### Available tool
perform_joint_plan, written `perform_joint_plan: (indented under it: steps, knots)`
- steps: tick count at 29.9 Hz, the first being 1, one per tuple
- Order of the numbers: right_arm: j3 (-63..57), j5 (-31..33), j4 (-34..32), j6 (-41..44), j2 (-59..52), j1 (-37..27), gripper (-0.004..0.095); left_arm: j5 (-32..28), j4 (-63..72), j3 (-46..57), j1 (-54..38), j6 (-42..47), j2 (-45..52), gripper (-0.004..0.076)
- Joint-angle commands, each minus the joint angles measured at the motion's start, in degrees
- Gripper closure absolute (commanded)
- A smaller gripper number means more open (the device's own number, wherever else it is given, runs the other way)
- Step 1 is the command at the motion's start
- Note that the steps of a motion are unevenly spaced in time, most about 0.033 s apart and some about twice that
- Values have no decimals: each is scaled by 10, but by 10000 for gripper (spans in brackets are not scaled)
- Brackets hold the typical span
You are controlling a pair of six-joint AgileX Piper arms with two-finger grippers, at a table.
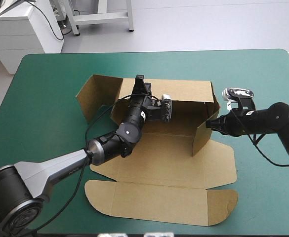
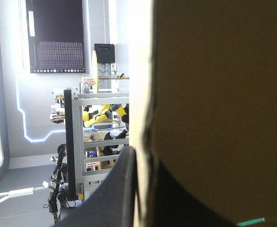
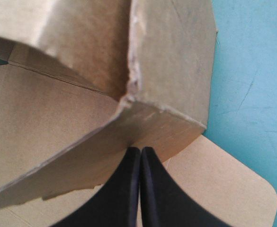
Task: Fold the box
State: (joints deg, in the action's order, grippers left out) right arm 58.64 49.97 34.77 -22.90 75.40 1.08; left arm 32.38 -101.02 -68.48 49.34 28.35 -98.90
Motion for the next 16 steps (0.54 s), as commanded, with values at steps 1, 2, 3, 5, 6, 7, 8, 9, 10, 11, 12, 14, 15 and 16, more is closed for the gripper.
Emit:
perform_joint_plan:
  steps: [1, 2, 3, 5, 6, 7, 8, 9, 10, 11, 12, 14, 15, 16]
  knots:
    - [14, -46, 44, -9, -23, 0, 927, 29, -14, -11, 3, 7, 18, 731]
    - [14, -62, 50, -11, -23, 0, 928, 30, -14, -11, 3, 7, 18, 731]
    - [14, -75, 50, -15, -23, 0, 927, 30, -14, -11, 3, 7, 18, 731]
    - [14, -88, 33, -18, -23, 0, 927, 30, -14, -11, 3, 7, 18, 731]
    - [15, -88, 25, -18, -23, 0, 927, 30, -14, -11, 3, 7, 18, 731]
    - [18, -87, 16, -18, -26, 0, 927, 30, -14, -11, 3, 7, 18, 731]
    - [20, -84, 15, -18, -29, 0, 927, 31, -14, -11, 3, 7, 18, 731]
    - [24, -82, 14, -19, -33, 0, 927, 31, -14, -11, 3, 7, 18, 731]
    - [29, -78, 9, -26, -38, 0, 927, 31, -14, -11, 3, 7, 18, 731]
    - [34, -78, 4, -30, -42, 0, 927, 31, -14, -11, 3, 7, 18, 731]
    - [40, -77, -10, -30, -48, 0, 927, 31, -14, -11, 3, 7, 18, 731]
    - [48, -75, -50, -30, -60, 0, 926, 31, -14, -11, 3, 7, 18, 731]
    - [51, -75, -74, -30, -66, 0, 922, 31, -14, -11, 3, 7, 18, 731]
    - [51, -74, -94, -30, -71, 0, 910, 31, -14, -11, 3, 7, 18, 731]
